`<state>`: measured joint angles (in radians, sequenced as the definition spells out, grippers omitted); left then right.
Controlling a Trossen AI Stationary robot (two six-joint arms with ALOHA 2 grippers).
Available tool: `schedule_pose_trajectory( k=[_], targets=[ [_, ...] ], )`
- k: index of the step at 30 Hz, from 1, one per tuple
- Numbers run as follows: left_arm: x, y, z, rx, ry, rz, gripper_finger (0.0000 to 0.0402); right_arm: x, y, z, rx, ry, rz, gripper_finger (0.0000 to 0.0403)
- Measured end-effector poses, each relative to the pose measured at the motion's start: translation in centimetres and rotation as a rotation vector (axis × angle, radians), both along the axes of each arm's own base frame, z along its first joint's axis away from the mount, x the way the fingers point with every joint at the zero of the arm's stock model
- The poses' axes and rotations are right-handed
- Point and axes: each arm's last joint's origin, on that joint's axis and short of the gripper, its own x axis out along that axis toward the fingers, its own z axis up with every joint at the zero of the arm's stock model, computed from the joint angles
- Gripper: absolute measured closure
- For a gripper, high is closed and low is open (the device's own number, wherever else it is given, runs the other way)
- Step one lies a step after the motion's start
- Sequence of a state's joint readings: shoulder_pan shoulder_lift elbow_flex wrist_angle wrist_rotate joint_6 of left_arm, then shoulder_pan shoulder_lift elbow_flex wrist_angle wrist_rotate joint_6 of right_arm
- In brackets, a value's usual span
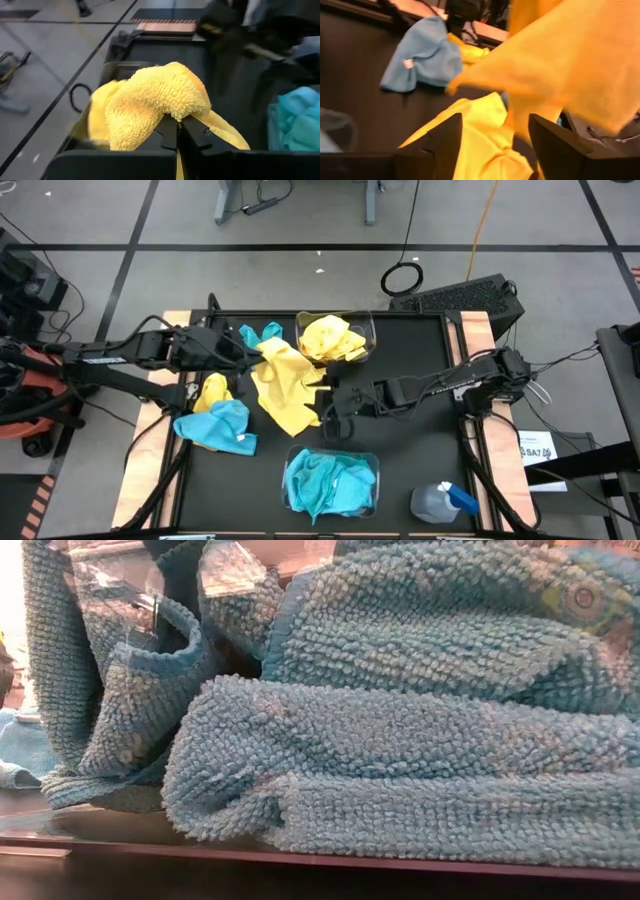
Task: Sort microfiber towel by color & place in baskets
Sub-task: Put the yellow towel into the top transparent bin
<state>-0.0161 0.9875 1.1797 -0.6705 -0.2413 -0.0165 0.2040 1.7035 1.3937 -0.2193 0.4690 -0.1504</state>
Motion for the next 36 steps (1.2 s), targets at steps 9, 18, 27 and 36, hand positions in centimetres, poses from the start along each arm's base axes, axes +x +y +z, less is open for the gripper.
schedule_pose_trajectory(
  k=[9, 18, 27, 36],
  targets=[
    [3.3, -1.6, -0.2, 0.06, -0.061, -0.215, 0.0401, 0.9, -3.3, 0.7, 0.055, -0.082, -0.014, 0.0099],
    [4.7, -2.9, 0.0, 0.149, -0.138, -0.396, 0.0401, 1.5, -3.8, 1.5, 0.18, -0.157, 0.249, 0.009],
    [5.1, -3.3, 0.6, 0.165, -0.216, -0.508, 0.0401, 1.8, -3.0, 2.8, 0.203, -0.28, 0.433, 0.0109],
    [5.9, -3.4, 0.3, 0.166, -0.219, -0.522, 0.0401, 1.8, -3.0, 3.0, 0.193, -0.303, 0.438, 0.0287]
  ],
)
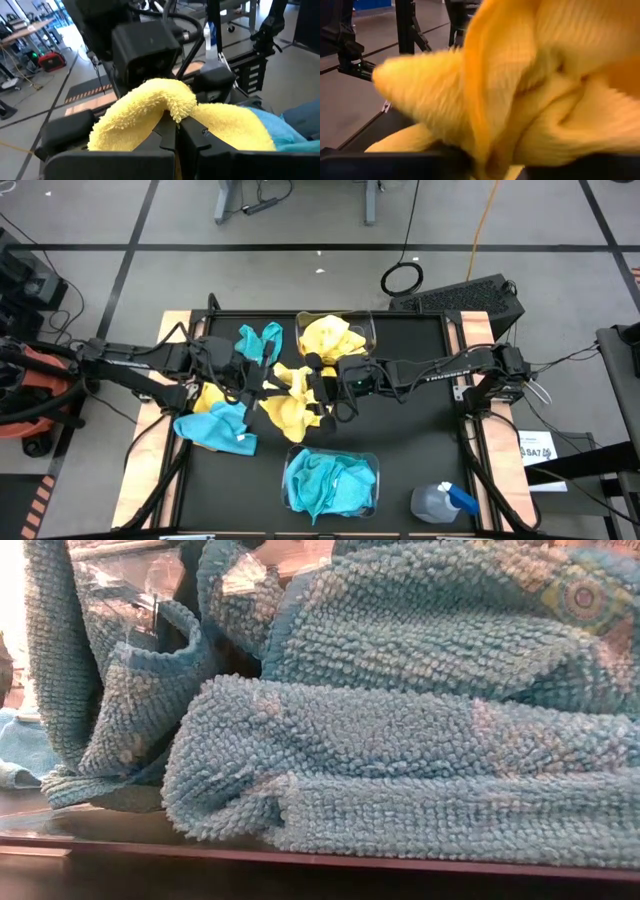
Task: Sort microfiber towel by color & place in baskets
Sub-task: Put the yellow towel into the top transparent bin
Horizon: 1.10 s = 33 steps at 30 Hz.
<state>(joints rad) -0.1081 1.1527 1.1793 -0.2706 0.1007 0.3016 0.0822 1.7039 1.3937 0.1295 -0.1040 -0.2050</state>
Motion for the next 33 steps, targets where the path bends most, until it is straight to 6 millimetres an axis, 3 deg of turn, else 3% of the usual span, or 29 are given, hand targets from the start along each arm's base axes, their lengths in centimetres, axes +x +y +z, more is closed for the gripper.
schedule_pose_trajectory(
  k=[3, 4, 11, 19, 26, 33],
  targets=[
    [0.3, 0.0, -0.3, 0.002, 0.016, 0.0, 0.0396, 0.0, 0.0, -0.2, -0.018, 0.019, 0.005, 0.0374],
    [0.4, 0.0, -0.3, 0.001, 0.011, 0.0, 0.0392, -0.1, 0.0, -0.3, -0.024, 0.026, 0.007, 0.0386],
    [0.4, 0.2, -0.7, 0.021, 0.042, 0.077, 0.0361, -0.2, -0.2, -1.1, -0.05, 0.112, -0.057, 0.0398],
    [-0.3, 1.2, -2.0, 0.125, 0.186, 0.368, 0.0262, -1.5, -2.0, -1.5, -0.161, 0.25, -0.35, 0.0401],
    [-0.5, 1.8, -2.3, 0.104, 0.224, 0.47, 0.0192, -4.1, -4.5, 1.0, -0.207, 0.263, -0.577, 0.0402],
    [-0.6, 1.7, -2.4, 0.075, 0.233, 0.48, 0.018, -7.2, -8.1, 2.5, -0.255, 0.337, -0.809, 0.0402]
  ],
)
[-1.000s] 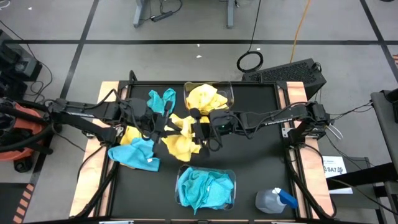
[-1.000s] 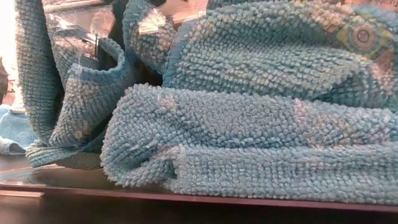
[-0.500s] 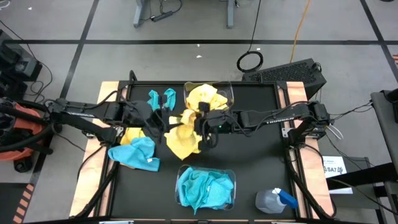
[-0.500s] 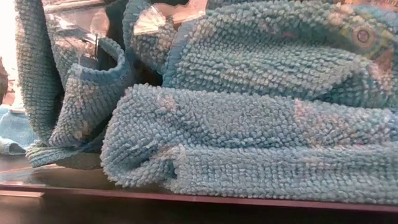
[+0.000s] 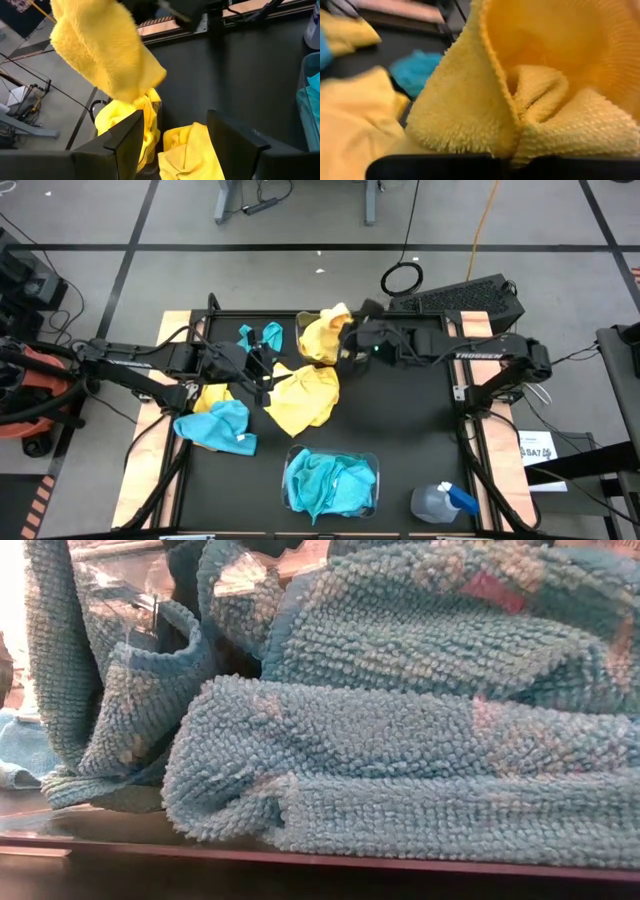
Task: Sort microfiber towel by color & place in baskets
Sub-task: Put the yellow towel into the top transparent bin
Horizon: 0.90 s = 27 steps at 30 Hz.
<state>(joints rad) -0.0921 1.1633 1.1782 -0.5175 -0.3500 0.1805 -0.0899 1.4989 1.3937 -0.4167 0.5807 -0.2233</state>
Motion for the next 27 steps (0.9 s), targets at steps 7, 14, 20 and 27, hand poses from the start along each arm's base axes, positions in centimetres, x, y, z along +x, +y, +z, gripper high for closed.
schedule_pose_trajectory(
  k=[7, 14, 20, 27],
  targets=[
    [0.0, -0.1, -0.3, -0.04, 0.001, -0.016, 0.0179, -0.9, -3.9, -1.4, 0.057, 0.091, -0.145, 0.0403],
    [0.0, -0.5, -1.6, -0.111, 0.042, -0.037, 0.0179, -0.8, -6.2, -3.6, 0.153, 0.164, -0.197, 0.0403],
    [-0.1, -1.1, -3.2, -0.121, 0.089, -0.058, 0.0179, -0.4, -7.4, -7.7, 0.249, 0.238, -0.206, 0.0403],
    [-0.2, -1.5, -4.5, -0.155, 0.119, -0.049, 0.0179, 0.0, -8.7, -12.1, 0.336, 0.297, -0.227, 0.0401]
  ],
)
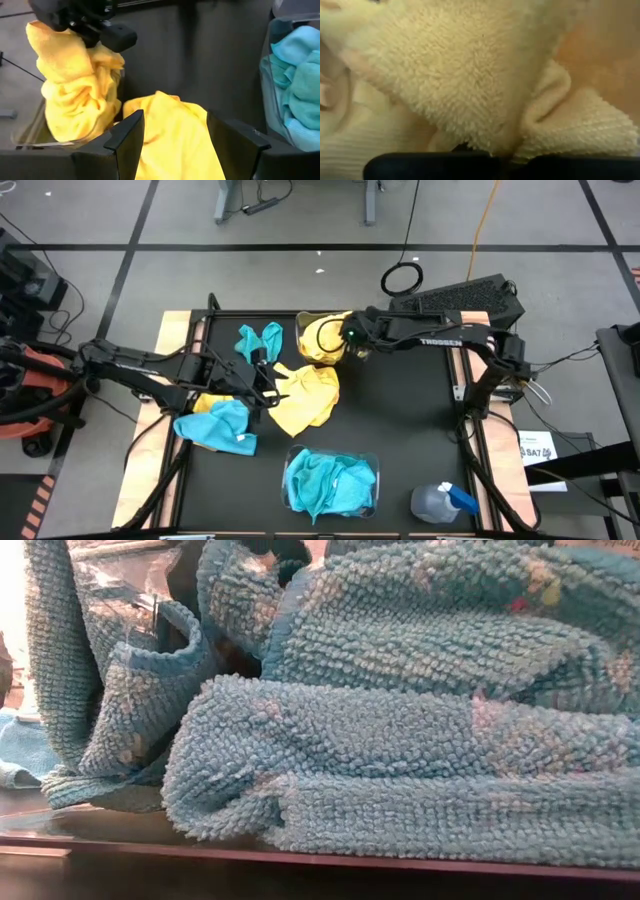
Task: Sort microfiber towel by color & place in baskets
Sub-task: Put the yellow towel into the top transparent bin
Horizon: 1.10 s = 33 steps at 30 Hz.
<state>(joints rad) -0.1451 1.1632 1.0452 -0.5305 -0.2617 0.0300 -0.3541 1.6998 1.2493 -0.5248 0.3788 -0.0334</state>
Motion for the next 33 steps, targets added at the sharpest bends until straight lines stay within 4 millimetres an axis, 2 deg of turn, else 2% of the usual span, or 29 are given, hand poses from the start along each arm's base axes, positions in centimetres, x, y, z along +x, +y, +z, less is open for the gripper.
schedule_pose_trajectory(
  k=[7, 12, 18, 24, 27, 33],
  targets=[
    [-0.1, -0.4, -1.1, -0.026, 0.015, 0.002, 0.0179, 0.6, -1.3, -2.8, 0.082, 0.013, -0.006, 0.0399],
    [-0.1, -0.7, -1.1, -0.041, 0.006, -0.001, 0.0179, 0.9, -2.0, -4.6, 0.122, 0.04, -0.014, 0.0398],
    [-0.1, -0.7, -1.1, -0.041, 0.006, -0.001, 0.0179, 1.0, -2.2, -5.2, 0.188, 0.024, -0.006, 0.0388],
    [-0.1, -0.7, -1.1, -0.041, 0.006, -0.001, 0.0179, 0.7, -2.0, -4.4, 0.192, 0.016, -0.001, 0.0337],
    [-0.1, -0.7, -1.1, -0.041, 0.006, -0.001, 0.0179, 0.4, -1.7, -3.3, 0.183, -0.001, 0.006, 0.0301],
    [-0.1, -0.7, -1.1, -0.041, 0.008, -0.002, 0.0179, -0.7, -0.6, 0.1, 0.153, -0.066, 0.031, 0.0232]
  ],
)
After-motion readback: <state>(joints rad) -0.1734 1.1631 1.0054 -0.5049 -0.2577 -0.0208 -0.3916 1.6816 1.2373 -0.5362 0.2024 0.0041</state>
